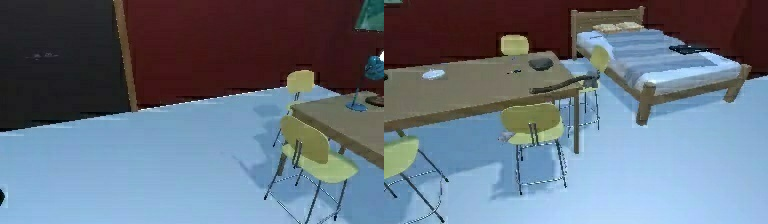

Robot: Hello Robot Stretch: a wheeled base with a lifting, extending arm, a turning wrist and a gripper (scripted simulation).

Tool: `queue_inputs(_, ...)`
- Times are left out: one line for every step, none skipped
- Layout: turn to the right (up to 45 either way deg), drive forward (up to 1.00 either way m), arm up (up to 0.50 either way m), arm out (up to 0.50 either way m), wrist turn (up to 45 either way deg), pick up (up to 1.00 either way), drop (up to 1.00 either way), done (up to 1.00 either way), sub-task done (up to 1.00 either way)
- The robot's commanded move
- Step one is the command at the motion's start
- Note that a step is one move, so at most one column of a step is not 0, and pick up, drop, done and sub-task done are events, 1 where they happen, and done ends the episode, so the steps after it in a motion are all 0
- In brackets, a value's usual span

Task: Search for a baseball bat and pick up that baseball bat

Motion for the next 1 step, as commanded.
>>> queue_inputs(0.0,1.0,0.0,0.0,0.0,0.0,0.0,0.0,0.0)
